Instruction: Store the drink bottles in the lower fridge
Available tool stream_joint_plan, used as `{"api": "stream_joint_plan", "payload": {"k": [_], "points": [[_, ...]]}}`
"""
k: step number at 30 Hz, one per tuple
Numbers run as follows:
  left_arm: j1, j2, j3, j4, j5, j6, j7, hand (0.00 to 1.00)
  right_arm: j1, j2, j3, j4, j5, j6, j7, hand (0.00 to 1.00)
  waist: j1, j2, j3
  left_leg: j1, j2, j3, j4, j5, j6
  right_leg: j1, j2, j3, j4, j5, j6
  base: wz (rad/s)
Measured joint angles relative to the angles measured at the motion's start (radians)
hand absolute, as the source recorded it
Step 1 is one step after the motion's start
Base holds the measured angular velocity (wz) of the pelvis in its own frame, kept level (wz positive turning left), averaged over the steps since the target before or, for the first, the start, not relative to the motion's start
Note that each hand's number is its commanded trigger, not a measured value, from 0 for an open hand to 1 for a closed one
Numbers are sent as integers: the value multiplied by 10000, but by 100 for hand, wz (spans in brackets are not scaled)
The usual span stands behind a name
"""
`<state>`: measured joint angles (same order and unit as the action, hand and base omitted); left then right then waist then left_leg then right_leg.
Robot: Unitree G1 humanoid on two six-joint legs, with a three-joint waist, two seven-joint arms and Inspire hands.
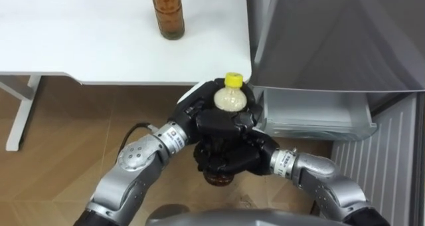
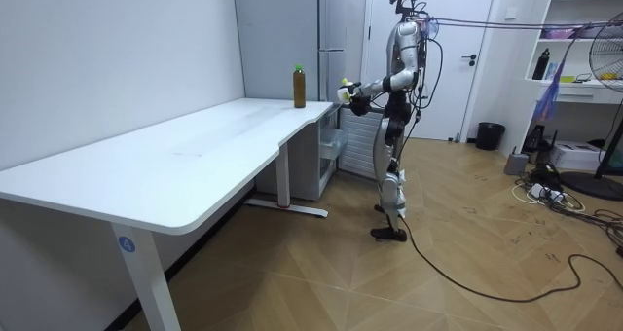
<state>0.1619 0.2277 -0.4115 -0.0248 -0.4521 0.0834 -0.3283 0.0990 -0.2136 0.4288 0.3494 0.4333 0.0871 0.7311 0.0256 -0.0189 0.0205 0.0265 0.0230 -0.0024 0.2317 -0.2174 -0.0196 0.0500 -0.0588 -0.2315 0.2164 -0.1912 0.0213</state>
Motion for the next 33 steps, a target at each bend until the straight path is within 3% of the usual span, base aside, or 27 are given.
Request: {"api": "stream_joint_plan", "payload": {"k": [3,4,5,33], "points": [[0,-27,30,2,-23,0,8,100,-1,23,-19,1,20,-1,-1,100,-2,4,-3,-6,1,9,8,0,0,5,-1,2,0,0,-1,0],[0,-44,47,3,-48,0,8,55,0,29,-23,1,55,-1,-1,100,-2,4,-3,-5,1,9,12,0,0,8,-1,1,1,1,-1,0],[0,-58,60,5,-71,0,9,0,0,31,-26,1,92,-1,-1,100,-2,4,-3,-4,1,9,13,0,0,10,-1,0,2,1,-1,0],[-12,2,176,13,130,-29,107,0,-6,-229,-45,16,297,6,120,100,-56,37,-21,3,3,0,6,0,0,14,1,31,17,1,-2,0]]}}
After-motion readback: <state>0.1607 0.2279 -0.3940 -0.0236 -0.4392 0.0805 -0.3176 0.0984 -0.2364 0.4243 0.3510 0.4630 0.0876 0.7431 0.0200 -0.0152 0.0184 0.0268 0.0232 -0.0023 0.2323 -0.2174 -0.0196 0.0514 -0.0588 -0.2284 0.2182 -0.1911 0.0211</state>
